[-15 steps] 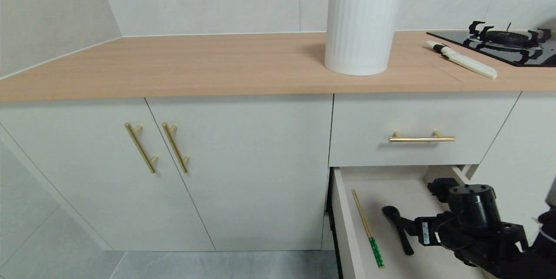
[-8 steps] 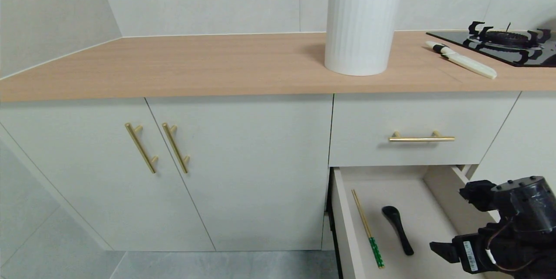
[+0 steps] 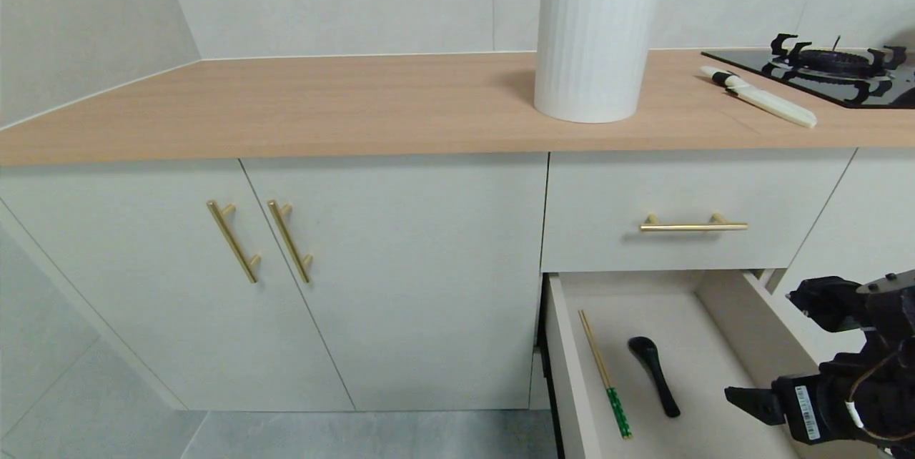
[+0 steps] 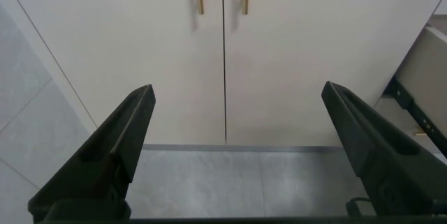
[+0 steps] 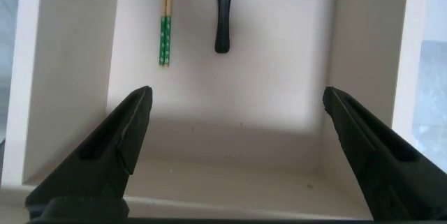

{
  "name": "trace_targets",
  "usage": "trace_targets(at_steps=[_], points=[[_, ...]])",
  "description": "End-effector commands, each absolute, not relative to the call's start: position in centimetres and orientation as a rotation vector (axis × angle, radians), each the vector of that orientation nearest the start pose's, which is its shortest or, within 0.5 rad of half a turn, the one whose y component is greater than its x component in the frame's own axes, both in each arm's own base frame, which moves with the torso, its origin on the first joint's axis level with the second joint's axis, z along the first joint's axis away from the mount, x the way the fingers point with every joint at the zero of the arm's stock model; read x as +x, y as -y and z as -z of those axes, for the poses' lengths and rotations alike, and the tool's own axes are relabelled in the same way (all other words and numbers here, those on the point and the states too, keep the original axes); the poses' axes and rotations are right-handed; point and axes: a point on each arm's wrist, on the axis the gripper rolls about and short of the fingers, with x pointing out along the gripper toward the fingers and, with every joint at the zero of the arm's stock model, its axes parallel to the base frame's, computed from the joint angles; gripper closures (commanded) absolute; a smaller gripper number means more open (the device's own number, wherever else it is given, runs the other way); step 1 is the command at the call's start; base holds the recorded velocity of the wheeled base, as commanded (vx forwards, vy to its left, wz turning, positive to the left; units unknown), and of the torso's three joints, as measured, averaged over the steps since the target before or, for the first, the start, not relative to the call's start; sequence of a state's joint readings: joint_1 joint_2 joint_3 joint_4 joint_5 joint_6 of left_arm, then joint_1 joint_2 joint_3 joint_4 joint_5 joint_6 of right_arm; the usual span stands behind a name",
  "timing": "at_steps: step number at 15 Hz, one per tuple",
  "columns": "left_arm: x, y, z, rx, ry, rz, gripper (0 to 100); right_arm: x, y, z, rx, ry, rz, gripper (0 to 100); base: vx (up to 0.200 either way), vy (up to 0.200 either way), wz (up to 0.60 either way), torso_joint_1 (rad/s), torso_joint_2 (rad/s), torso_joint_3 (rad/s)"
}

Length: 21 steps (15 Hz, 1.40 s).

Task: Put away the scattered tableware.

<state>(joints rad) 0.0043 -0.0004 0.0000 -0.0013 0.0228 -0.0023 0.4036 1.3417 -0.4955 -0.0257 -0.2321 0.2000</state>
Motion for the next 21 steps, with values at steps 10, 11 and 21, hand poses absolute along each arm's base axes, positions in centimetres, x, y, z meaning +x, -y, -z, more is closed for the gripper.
trace_targets(at_steps=[10, 11, 21], points=[[-2.3, 0.0, -7.6, -0.005, 0.002, -0.028, 0, 14.4, -6.4, -14.3, -0.136, -0.962, -0.132, 0, -0.1, 0.0, 0.0, -0.001, 0.0, 0.002], [-2.3, 0.0, -7.6, -0.005, 0.002, -0.028, 0, 14.3, -6.5, -14.4, -0.128, -1.008, -0.159, 0, 0.0, 0.0, 0.0, 0.0, 0.0, 0.0], [-2.3, 0.0, -7.6, -0.005, 0.002, -0.028, 0, 17.0, -7.9, -11.4, -0.084, -1.2, -0.09, 0, 0.0, 0.0, 0.0, 0.0, 0.0, 0.0]])
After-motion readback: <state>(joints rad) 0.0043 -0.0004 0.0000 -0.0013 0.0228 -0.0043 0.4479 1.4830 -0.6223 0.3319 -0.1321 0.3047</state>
